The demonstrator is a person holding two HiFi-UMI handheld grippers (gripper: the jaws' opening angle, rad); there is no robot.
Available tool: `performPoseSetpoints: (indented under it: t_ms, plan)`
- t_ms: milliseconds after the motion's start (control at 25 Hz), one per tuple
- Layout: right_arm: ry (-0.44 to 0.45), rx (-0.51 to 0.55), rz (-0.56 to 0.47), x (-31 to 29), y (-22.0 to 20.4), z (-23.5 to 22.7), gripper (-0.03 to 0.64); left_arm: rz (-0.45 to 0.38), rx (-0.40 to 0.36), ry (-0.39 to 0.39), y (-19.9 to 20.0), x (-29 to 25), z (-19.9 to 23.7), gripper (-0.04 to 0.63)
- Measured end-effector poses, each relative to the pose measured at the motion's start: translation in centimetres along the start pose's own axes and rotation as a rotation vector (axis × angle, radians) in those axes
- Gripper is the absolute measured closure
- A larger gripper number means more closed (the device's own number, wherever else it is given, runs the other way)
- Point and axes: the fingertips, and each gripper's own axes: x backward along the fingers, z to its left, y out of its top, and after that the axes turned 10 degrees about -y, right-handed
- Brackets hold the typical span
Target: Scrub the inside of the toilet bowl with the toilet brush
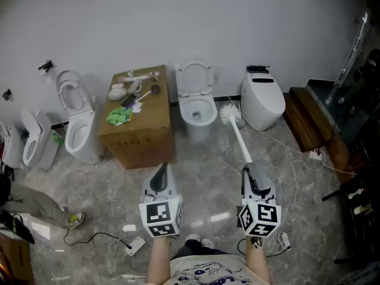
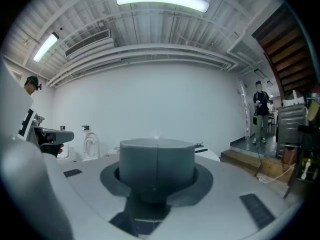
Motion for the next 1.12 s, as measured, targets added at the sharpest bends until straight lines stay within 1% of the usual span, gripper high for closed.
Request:
performPoseSetpoints:
  t_ms: [600, 760, 920, 1120]
  plan:
    - [0.003, -0.019, -0.002, 0.0, 0.2, -1.0, 0.456, -0.003, -0.020, 0.008, 0.6, -0.2, -0.7, 0.594]
    - [0.004, -0.006, -0.004, -0.4, 0.3, -1.4, 0.456, 0.020, -0.021, 0.008, -0.2, -0.5, -1.1, 0.594]
    - [0.015, -0.003, 0.008, -1.1, 0.0, -1.9, 0.456, 0.010, -0.023, 0.015, -0.1, -1.1, -1.5, 0.594]
    - [0.024, 0.000, 0.034, -2.1, -1.0, -2.8, 0.456, 0.019, -0.028, 0.022, -1.1, -1.9, -2.3, 0.594]
